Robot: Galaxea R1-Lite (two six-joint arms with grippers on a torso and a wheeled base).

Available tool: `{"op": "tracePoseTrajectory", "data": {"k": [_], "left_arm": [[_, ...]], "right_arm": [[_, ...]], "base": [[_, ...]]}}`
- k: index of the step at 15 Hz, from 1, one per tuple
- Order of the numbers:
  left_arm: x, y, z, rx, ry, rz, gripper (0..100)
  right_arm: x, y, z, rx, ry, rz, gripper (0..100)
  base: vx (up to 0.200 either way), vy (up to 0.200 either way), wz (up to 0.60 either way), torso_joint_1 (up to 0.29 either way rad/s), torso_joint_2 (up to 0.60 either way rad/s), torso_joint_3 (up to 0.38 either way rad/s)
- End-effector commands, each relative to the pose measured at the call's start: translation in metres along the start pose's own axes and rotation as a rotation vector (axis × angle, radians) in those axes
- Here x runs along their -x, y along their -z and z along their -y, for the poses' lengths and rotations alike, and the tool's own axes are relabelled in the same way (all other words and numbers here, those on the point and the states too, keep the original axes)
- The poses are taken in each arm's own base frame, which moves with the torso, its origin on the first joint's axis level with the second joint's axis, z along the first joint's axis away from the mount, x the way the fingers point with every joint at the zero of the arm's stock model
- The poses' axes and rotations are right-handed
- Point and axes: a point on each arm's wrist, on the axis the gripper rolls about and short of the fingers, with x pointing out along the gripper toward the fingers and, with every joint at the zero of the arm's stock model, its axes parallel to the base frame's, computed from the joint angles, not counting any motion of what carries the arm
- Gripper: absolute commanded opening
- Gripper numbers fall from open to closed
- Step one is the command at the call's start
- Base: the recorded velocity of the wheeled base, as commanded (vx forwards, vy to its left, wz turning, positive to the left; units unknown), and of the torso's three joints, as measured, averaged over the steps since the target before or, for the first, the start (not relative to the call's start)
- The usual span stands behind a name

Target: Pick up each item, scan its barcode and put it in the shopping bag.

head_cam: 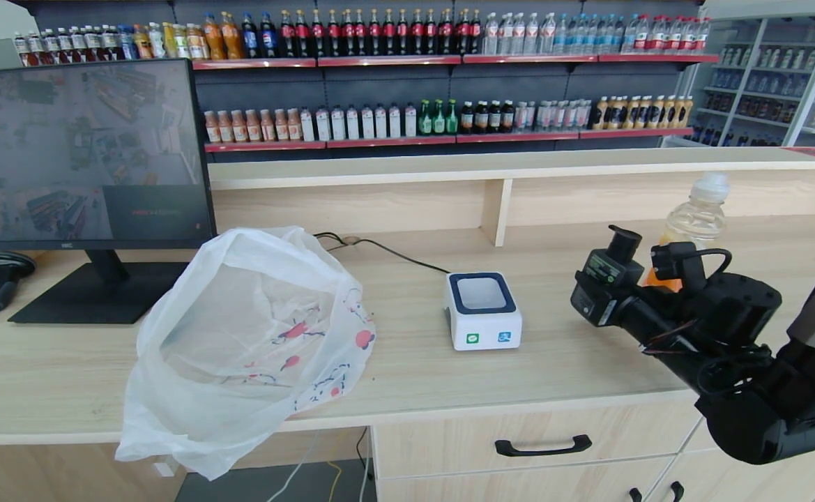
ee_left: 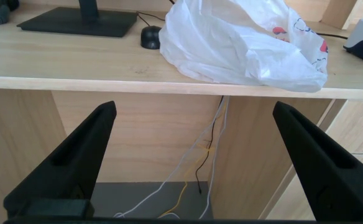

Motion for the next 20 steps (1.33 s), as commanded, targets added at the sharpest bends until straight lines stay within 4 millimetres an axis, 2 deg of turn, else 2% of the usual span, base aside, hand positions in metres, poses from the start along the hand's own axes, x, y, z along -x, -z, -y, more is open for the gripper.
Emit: {"op": "tracePoseTrajectory", "data": {"k": [1,2,3,5,10,11,14,20], "left_arm": [[0.000,0.000,0.000,0.001,0.000,0.001,100],[0.000,0.000,0.000,0.000,0.000,0.001,100],[0.000,0.000,0.000,0.000,0.000,0.001,100],[0.000,0.000,0.000,0.000,0.000,0.001,100],[0.000,0.000,0.000,0.000,0.000,0.001,100],[0.000,0.000,0.000,0.000,0.000,0.001,100],[0.000,0.000,0.000,0.000,0.000,0.001,100],[0.000,0.000,0.000,0.000,0.000,0.001,100]], "right_arm": [[0.012,-0.025,-0.014,0.002,-0.041,0.064,0],[0.017,-0.030,-0.021,0.001,-0.062,0.073,0],[0.026,-0.035,-0.037,-0.005,-0.110,0.080,0],[0.031,-0.040,-0.048,-0.012,-0.149,0.088,0],[0.058,-0.055,-0.048,-0.005,-0.152,0.113,0],[0.058,-0.055,-0.048,-0.005,-0.152,0.113,0],[0.091,-0.067,-0.053,-0.008,-0.179,0.131,0],[0.132,-0.073,-0.054,-0.006,-0.199,0.142,0]], "base": [[0.000,0.000,0.00,0.000,0.00,0.000],[0.000,0.000,0.00,0.000,0.00,0.000],[0.000,0.000,0.00,0.000,0.00,0.000],[0.000,0.000,0.00,0.000,0.00,0.000],[0.000,0.000,0.00,0.000,0.00,0.000],[0.000,0.000,0.00,0.000,0.00,0.000],[0.000,0.000,0.00,0.000,0.00,0.000],[0.000,0.000,0.00,0.000,0.00,0.000]]}}
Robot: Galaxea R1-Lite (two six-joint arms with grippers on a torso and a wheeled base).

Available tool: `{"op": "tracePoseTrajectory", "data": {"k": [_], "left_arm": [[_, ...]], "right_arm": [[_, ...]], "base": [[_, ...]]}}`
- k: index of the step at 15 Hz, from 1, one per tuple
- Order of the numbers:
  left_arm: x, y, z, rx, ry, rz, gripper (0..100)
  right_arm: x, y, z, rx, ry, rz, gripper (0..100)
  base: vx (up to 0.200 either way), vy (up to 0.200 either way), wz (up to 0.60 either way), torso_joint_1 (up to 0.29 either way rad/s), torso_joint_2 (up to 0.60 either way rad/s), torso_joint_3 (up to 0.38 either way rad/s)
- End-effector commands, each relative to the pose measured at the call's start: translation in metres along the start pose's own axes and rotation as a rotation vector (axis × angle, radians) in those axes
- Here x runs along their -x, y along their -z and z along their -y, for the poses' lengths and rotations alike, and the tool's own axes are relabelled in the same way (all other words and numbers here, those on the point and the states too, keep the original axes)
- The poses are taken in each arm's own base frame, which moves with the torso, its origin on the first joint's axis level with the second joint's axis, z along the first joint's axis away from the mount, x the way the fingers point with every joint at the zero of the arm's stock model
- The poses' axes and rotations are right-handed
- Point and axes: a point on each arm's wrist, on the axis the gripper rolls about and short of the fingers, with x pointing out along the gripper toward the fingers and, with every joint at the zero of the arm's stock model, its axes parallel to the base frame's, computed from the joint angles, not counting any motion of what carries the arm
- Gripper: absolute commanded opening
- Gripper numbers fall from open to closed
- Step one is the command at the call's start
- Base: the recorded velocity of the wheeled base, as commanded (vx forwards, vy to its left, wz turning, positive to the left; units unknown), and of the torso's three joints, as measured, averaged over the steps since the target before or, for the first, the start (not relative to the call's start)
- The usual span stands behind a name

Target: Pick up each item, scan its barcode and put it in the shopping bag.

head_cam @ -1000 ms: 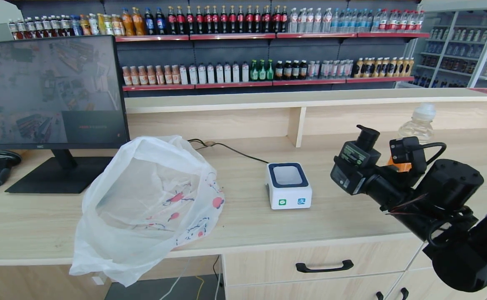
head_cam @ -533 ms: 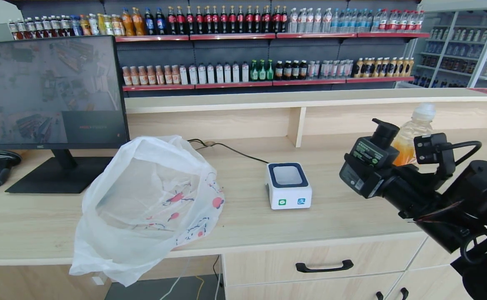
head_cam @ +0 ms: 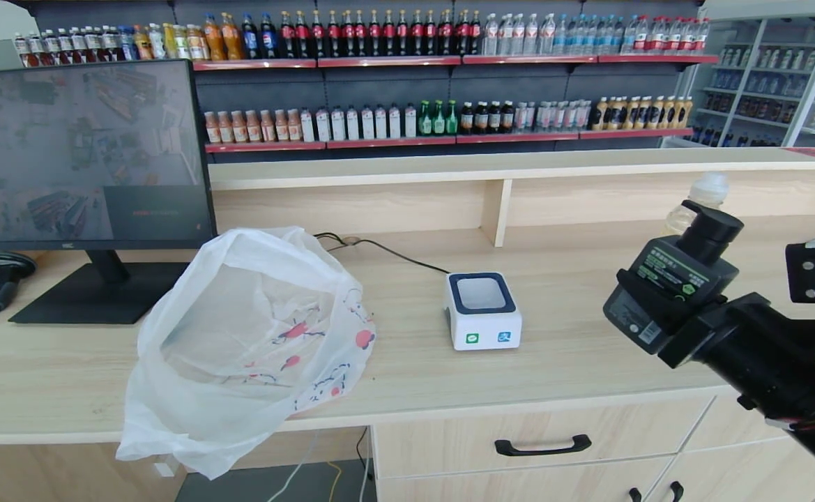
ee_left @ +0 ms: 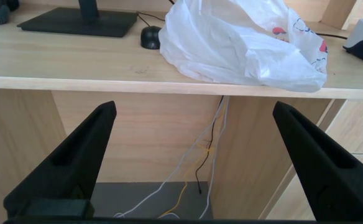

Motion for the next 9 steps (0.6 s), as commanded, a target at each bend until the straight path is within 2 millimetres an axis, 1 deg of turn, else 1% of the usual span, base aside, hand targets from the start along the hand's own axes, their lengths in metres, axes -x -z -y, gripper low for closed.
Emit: {"op": "tracePoseTrajectory", "data": {"k": [1,3,4,7,9], "left_arm": [[0.000,0.000,0.000,0.000,0.000,0.001,100],[0.000,0.000,0.000,0.000,0.000,0.001,100],[0.000,0.000,0.000,0.000,0.000,0.001,100],[0.000,0.000,0.000,0.000,0.000,0.001,100],[0.000,0.000,0.000,0.000,0.000,0.001,100]], "right_arm": [[0.014,-0.008,-0.006,-0.001,-0.025,0.026,0],[0.017,-0.010,-0.008,-0.014,-0.032,0.034,0],[0.017,-0.009,-0.010,-0.046,-0.043,0.030,0],[0.017,-0.006,-0.029,-0.207,-0.172,-0.001,0],[0.013,-0.006,-0.050,-0.300,-0.337,-0.032,0]], "base": [[0.000,0.000,0.00,0.000,0.00,0.000],[0.000,0.000,0.00,0.000,0.00,0.000],[0.000,0.000,0.00,0.000,0.00,0.000],[0.000,0.000,0.00,0.000,0.00,0.000],[0.000,0.000,0.00,0.000,0.00,0.000]]}}
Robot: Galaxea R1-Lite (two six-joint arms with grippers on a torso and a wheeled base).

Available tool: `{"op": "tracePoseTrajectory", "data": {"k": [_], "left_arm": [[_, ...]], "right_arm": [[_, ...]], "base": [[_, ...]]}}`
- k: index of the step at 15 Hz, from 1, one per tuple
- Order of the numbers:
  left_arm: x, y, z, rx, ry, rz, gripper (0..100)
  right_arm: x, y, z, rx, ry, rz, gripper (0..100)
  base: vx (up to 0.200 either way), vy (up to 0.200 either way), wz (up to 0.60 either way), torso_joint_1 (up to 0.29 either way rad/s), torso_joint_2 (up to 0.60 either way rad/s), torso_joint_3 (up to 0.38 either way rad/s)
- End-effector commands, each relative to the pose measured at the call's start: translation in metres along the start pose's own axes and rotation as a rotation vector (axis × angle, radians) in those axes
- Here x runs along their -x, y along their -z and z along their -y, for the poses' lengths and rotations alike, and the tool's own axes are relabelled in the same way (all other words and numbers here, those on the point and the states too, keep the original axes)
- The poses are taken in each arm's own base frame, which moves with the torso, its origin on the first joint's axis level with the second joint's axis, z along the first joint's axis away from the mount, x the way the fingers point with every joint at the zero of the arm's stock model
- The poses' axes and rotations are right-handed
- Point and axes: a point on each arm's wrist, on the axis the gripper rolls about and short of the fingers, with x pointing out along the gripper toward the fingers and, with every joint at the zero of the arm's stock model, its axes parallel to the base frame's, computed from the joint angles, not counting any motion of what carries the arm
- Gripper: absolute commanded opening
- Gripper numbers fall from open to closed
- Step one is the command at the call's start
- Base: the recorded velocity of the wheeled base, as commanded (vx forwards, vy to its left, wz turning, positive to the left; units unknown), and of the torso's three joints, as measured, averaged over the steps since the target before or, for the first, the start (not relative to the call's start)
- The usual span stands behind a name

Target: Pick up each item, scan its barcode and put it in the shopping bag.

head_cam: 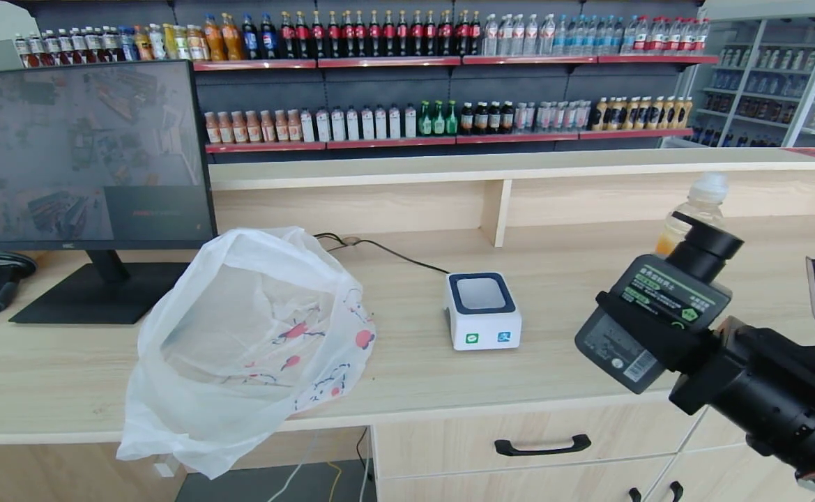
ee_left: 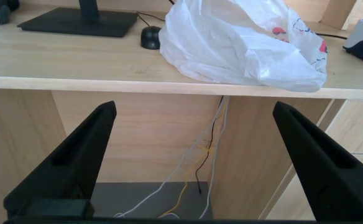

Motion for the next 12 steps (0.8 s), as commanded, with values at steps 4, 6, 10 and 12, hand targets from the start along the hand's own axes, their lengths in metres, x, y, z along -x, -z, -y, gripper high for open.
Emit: {"op": "tracePoseTrajectory", "data": {"k": [4,6,10,12], "left_arm": [[0.000,0.000,0.000,0.000,0.000,0.001,100],[0.000,0.000,0.000,0.000,0.000,0.001,100],[0.000,0.000,0.000,0.000,0.000,0.001,100],[0.000,0.000,0.000,0.002,0.000,0.001,100]], "right_arm": [[-0.036,0.010,-0.058,-0.240,-0.322,-0.058,0],[-0.047,0.013,-0.075,-0.305,-0.392,-0.071,0],[-0.075,-0.003,-0.105,-0.475,-0.513,-0.016,0],[-0.080,-0.015,-0.108,-0.514,-0.534,0.024,0]], "base": [[0.000,0.000,0.00,0.000,0.00,0.000],[0.000,0.000,0.00,0.000,0.00,0.000],[0.000,0.000,0.00,0.000,0.00,0.000],[0.000,0.000,0.00,0.000,0.00,0.000]]}}
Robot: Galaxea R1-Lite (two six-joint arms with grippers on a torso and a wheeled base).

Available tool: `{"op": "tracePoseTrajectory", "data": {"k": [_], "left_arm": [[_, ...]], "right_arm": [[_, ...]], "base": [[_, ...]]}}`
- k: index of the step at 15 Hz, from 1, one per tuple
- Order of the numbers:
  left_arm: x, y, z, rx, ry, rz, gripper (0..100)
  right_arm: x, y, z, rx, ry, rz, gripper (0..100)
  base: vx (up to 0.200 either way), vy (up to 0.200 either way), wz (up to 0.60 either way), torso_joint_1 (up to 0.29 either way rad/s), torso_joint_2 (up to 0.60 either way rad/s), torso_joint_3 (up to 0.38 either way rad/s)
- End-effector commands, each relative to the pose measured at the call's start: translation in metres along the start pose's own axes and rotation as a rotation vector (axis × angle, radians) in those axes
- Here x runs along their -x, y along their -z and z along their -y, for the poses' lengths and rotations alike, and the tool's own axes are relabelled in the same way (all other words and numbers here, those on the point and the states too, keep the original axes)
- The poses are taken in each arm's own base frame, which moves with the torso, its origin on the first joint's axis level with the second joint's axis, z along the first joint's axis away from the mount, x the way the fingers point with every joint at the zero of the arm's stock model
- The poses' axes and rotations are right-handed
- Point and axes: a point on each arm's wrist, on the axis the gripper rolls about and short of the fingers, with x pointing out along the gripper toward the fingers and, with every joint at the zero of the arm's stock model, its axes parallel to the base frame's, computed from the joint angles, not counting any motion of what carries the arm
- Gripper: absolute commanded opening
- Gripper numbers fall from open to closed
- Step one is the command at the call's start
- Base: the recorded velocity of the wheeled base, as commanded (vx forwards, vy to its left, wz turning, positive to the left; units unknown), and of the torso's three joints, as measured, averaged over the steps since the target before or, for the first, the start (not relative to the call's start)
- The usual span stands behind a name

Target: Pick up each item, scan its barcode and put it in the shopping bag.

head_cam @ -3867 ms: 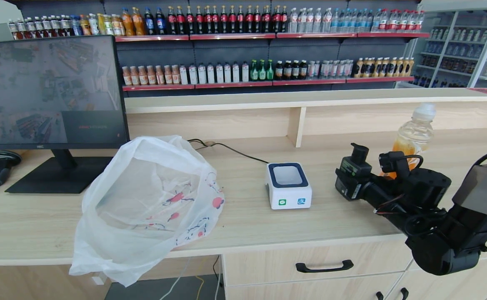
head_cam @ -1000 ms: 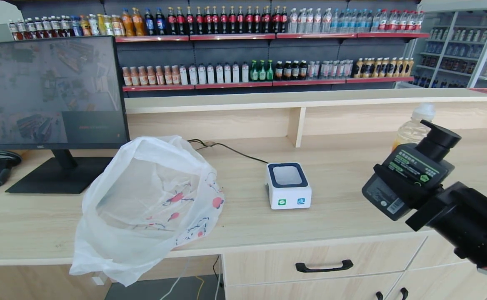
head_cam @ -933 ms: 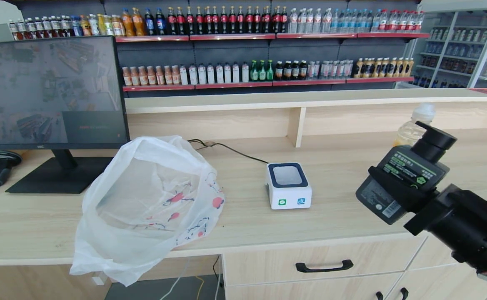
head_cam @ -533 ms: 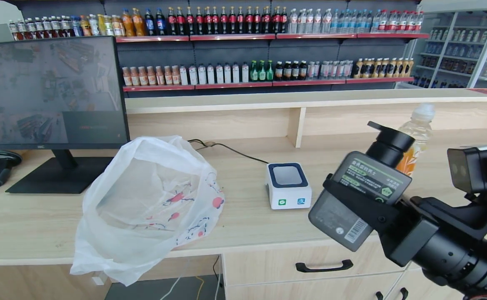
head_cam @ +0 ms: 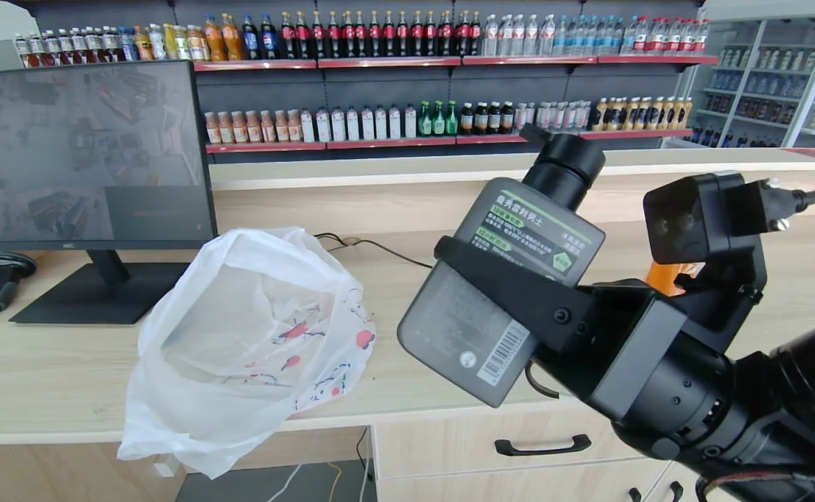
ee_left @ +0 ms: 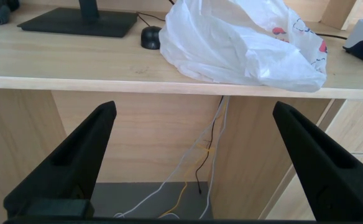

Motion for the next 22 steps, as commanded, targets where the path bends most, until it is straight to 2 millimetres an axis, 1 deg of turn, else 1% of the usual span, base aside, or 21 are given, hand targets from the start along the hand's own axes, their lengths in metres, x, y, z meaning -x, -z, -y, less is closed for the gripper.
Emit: {"op": "tracePoseTrajectory", "data": {"k": [1,2,4,8,10,15,18,22], "left_arm": [[0.000,0.000,0.000,0.000,0.000,0.001,100],[0.000,0.000,0.000,0.000,0.000,0.001,100],[0.000,0.000,0.000,0.000,0.000,0.001,100],[0.000,0.000,0.000,0.000,0.000,0.001,100],[0.000,0.000,0.000,0.000,0.000,0.001,100],[0.000,0.000,0.000,0.000,0.000,0.001,100],[0.000,0.000,0.000,0.000,0.000,0.001,100],[0.000,0.000,0.000,0.000,0.000,0.001,100]], "right_arm": [[-0.005,-0.004,-0.002,0.002,-0.019,0.018,0],[-0.006,-0.005,-0.004,0.004,-0.025,0.024,0],[-0.001,-0.012,-0.011,0.004,-0.041,0.042,0],[0.015,-0.021,-0.016,0.017,-0.028,0.060,0],[0.017,-0.024,-0.019,0.019,-0.034,0.067,0],[0.020,-0.025,-0.021,0.024,-0.037,0.070,0],[0.026,-0.023,-0.021,0.022,-0.027,0.059,0],[0.026,-0.023,-0.021,0.021,-0.026,0.058,0]], "base": [[0.000,0.000,0.00,0.000,0.00,0.000],[0.000,0.000,0.00,0.000,0.00,0.000],[0.000,0.000,0.00,0.000,0.00,0.000],[0.000,0.000,0.00,0.000,0.00,0.000],[0.000,0.000,0.00,0.000,0.00,0.000],[0.000,0.000,0.00,0.000,0.00,0.000],[0.000,0.000,0.00,0.000,0.00,0.000],[0.000,0.000,0.00,0.000,0.00,0.000]]}}
